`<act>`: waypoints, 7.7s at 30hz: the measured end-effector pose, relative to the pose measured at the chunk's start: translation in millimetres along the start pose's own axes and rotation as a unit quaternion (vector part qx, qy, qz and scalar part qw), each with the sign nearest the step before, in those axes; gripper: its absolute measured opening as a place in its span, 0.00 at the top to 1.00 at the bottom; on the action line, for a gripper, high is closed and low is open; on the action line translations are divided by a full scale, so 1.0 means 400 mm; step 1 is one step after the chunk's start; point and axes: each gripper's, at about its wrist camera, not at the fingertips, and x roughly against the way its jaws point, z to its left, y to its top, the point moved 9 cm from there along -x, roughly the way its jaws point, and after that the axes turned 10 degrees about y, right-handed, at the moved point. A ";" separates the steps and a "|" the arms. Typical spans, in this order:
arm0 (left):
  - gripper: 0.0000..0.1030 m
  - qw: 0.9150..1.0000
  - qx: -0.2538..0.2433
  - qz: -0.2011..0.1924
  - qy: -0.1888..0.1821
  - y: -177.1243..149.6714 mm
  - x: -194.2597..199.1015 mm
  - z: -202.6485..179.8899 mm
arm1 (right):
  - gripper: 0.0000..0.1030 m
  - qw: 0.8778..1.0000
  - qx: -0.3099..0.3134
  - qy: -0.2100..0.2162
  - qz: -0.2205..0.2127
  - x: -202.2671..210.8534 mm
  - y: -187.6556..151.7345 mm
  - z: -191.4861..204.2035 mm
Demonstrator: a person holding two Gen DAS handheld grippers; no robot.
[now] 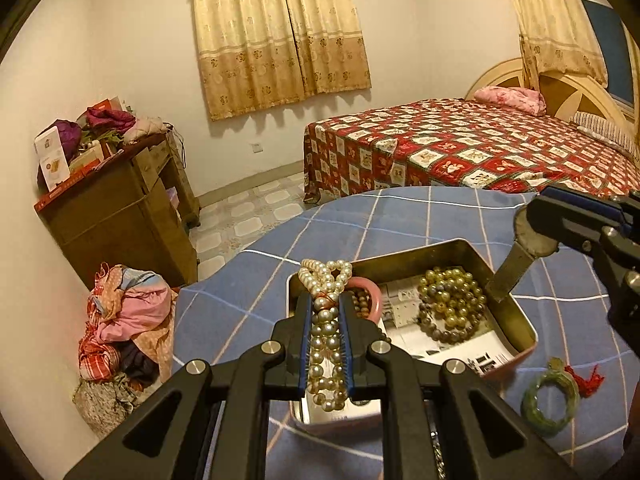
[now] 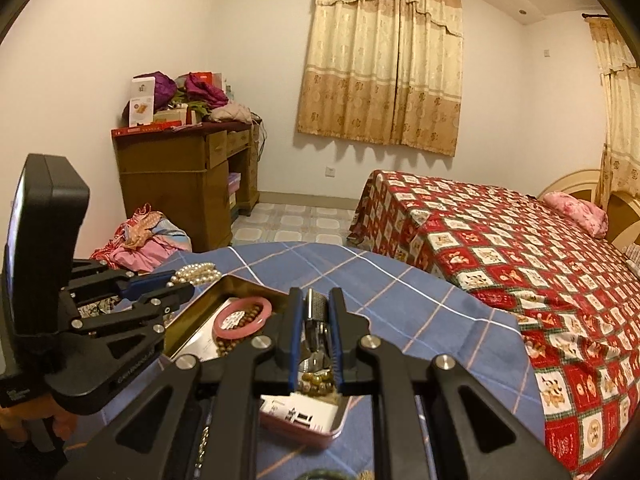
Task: Organize jewelry
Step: 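Carry the pearl necklace and silver watch over the pink tin with both tools, then open both tools to drop the pearls and watch into the tin, then withdraw both tools from the tin toward the remaining jewelry, then grasp the dark bead bracelet with the left tool while the right tool grasps the red tassel charm, then carry the bead bracelet and red tassel charm into the tin with both tools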
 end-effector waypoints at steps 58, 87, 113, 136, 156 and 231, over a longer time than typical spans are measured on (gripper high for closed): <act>0.88 0.998 -0.031 0.055 0.020 -0.061 -0.168 -0.050 | 0.85 0.996 -0.023 -0.033 0.085 -0.157 -0.117 -0.054; 0.21 0.998 -0.030 0.016 0.056 -0.061 -0.066 -0.009 | 0.52 0.995 -0.028 -0.063 0.079 -0.059 -0.149 -0.083; 0.21 0.996 -0.010 0.060 0.059 -0.299 0.090 -0.007 | 0.42 0.981 -0.098 -0.135 0.097 0.226 -0.370 -0.198; 0.21 0.997 0.005 0.073 0.013 -0.309 0.090 -0.047 | 0.62 0.982 -0.099 -0.055 0.151 0.129 -0.425 -0.111; 0.84 0.992 -0.051 0.093 -0.065 -0.303 0.075 -0.195 | 0.80 0.984 -0.097 -0.034 0.148 0.101 -0.431 -0.102; 0.91 0.999 0.031 -0.023 0.003 0.004 0.089 0.052 | 0.92 1.000 -0.018 -0.006 0.017 0.070 -0.043 -0.018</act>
